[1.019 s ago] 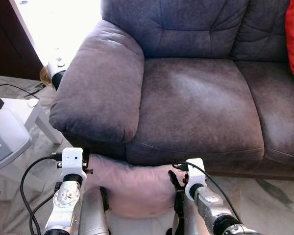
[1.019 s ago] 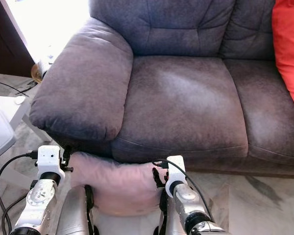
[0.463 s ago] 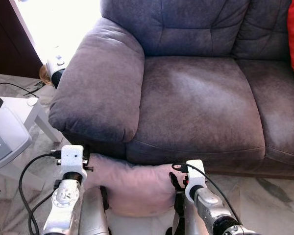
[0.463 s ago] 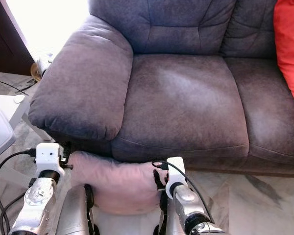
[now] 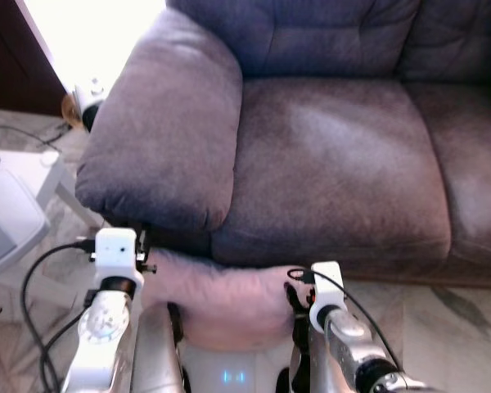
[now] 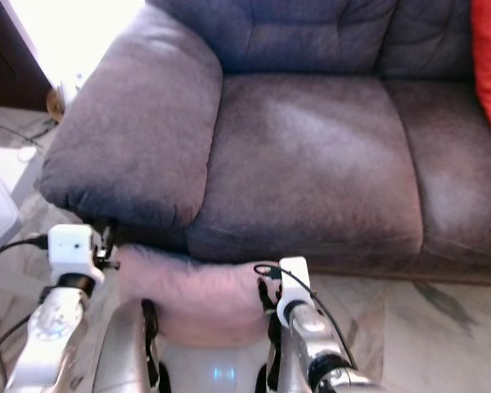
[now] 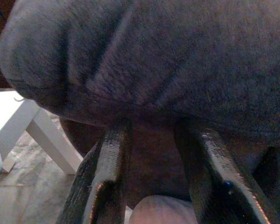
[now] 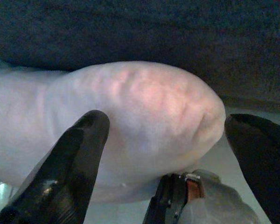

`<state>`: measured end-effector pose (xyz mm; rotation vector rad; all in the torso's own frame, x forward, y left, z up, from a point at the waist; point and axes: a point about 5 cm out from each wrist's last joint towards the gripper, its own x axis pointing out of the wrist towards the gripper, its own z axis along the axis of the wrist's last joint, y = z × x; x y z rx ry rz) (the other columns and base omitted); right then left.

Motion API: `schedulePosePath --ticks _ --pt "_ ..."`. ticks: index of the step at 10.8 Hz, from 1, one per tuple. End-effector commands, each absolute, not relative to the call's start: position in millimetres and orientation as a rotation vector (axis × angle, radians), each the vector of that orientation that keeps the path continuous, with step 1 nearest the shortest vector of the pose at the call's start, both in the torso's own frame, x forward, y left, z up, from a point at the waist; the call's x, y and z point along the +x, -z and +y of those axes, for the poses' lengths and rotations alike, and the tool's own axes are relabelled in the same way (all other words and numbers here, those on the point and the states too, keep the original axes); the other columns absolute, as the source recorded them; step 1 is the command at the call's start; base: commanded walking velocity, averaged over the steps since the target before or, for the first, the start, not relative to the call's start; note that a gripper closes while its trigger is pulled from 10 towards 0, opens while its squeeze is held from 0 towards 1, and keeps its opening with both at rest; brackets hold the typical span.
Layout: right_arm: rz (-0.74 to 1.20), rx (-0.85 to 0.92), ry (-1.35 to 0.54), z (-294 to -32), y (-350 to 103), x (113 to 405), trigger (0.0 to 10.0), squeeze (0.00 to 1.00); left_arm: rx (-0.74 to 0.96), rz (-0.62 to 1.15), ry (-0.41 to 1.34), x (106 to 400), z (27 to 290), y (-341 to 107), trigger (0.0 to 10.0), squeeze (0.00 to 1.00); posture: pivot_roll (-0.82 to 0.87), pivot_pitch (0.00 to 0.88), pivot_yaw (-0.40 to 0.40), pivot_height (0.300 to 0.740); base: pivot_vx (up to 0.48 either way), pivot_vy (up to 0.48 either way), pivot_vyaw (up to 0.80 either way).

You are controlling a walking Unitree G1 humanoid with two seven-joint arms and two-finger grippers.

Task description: Move the pillow to the sofa from floor

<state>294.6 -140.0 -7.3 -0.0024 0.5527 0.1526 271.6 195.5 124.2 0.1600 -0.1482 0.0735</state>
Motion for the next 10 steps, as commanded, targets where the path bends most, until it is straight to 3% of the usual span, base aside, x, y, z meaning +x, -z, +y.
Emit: schedulePosePath --ticks 1,6,10 --pt "0.56 0.003 -0.159 -138 10 292 10.0 0.0 0.157 -0.144 -0.064 266 193 -128 10.0 0.0 0.28 0.314 -0.056 0.535 0.0 0.0 0.0" --pt "0.527 -0.1 -0.162 -136 -1 303 10.0 0.0 0.131 -0.162 -0.01 261 172 -152 10.0 0.0 0.3 0.354 -0.091 0.535 0.0 0.0 0.0" --pt "0.523 -0.144 -0.104 -151 1 301 10.0 0.0 0.086 -0.157 0.012 243 155 -165 10.0 0.0 0.3 0.438 -0.1 0.535 0.0 0.0 0.0"
